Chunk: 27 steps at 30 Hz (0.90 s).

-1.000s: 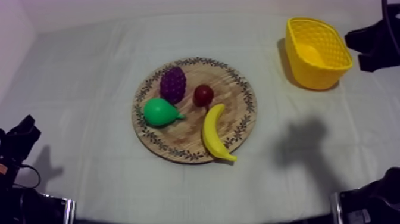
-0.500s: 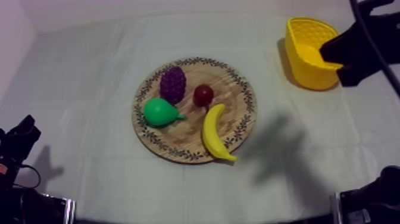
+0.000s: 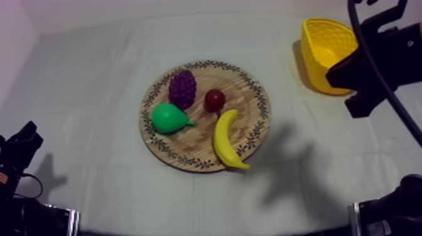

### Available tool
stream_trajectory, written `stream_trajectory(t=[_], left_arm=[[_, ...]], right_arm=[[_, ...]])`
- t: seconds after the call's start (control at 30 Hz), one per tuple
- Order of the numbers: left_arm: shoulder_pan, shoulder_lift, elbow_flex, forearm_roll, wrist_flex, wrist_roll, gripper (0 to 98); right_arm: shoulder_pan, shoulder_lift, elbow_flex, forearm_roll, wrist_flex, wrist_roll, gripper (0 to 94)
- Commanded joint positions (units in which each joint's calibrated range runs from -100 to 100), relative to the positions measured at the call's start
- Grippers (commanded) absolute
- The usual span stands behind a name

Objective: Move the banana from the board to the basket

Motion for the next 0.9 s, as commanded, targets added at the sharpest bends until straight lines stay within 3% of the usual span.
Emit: stream_trajectory(t=[0.0,0.53,0.87], left_arm=[[0.02,-0.05,-0.01,0.03,0.0,0.0,0.1],[0.02,-0.05,-0.01,0.03,0.0,0.02,0.1],[0.02,-0.05,-0.01,0.03,0.0,0.0,0.1]], right_arm=[[-0.06,0.1,-0.09,-0.01,-0.37,-0.41,1.2],[-1.92,1.23,0.12,-2.02,-3.1,-4.33,2.4],[-4.01,5.99,-1.29,-0.84,-7.67,-12.62,5.7]])
